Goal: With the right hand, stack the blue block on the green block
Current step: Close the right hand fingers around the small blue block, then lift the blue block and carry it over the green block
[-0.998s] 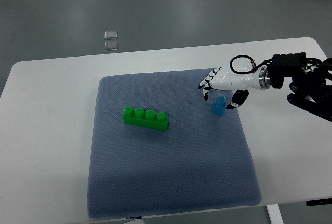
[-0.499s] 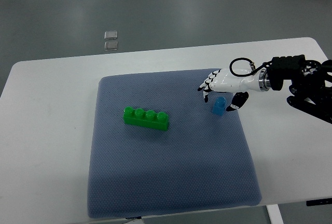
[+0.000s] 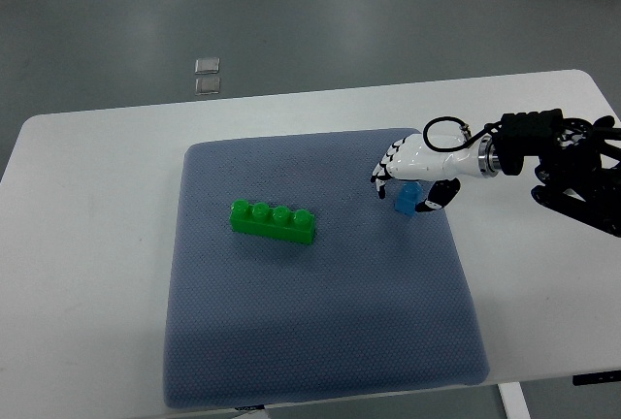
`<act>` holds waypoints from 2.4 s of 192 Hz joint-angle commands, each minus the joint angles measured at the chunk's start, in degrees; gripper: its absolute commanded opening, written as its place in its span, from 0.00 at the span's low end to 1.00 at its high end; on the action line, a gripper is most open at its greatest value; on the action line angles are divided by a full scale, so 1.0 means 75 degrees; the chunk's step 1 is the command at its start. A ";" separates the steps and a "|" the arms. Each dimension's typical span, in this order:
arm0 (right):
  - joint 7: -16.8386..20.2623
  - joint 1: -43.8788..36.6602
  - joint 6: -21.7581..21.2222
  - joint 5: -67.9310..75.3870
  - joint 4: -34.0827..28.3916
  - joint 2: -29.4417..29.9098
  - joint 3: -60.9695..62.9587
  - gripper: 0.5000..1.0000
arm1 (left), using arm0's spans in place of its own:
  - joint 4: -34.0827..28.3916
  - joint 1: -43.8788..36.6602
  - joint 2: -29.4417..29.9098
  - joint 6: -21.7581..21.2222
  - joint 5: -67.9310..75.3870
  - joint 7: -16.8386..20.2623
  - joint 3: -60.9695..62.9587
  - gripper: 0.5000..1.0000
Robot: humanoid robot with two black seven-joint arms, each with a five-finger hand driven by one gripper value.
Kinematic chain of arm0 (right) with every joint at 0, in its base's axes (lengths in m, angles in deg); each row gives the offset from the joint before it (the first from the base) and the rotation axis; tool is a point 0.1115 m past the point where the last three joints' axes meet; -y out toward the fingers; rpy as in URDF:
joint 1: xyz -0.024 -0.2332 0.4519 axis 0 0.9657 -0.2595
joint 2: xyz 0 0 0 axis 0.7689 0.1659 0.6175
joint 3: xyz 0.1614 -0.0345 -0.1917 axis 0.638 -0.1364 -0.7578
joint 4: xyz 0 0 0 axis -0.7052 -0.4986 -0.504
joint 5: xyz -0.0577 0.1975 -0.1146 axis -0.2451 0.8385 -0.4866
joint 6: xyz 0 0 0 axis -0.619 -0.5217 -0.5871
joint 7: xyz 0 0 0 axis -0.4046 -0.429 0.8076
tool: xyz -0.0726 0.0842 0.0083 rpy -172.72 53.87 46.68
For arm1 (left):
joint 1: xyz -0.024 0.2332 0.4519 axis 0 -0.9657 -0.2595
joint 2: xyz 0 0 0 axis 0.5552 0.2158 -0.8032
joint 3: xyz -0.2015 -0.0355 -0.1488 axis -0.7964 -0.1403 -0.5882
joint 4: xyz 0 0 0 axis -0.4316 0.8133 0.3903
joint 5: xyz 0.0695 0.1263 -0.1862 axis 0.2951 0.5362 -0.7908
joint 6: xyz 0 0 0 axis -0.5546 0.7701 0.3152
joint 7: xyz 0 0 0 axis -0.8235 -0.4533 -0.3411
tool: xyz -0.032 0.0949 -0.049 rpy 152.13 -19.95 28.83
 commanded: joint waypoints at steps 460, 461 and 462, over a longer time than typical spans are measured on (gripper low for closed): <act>-0.0045 -0.1551 -0.0152 -0.0026 -0.0330 0.1524 -0.0022 0.11 | 0.0000 0.0000 0.0000 0.0005 0.0000 0.0000 0.0000 1.00; -0.0045 -0.1551 -0.0152 -0.0026 -0.0330 0.1525 -0.0022 0.11 | 0.0000 0.0000 0.0000 0.0005 0.0000 0.0000 0.0000 1.00; -0.0034 -0.1551 -0.0164 -0.0026 -0.0353 0.1548 -0.0034 0.11 | -0.0011 0.0000 0.0000 0.0005 0.0000 0.0000 0.0000 1.00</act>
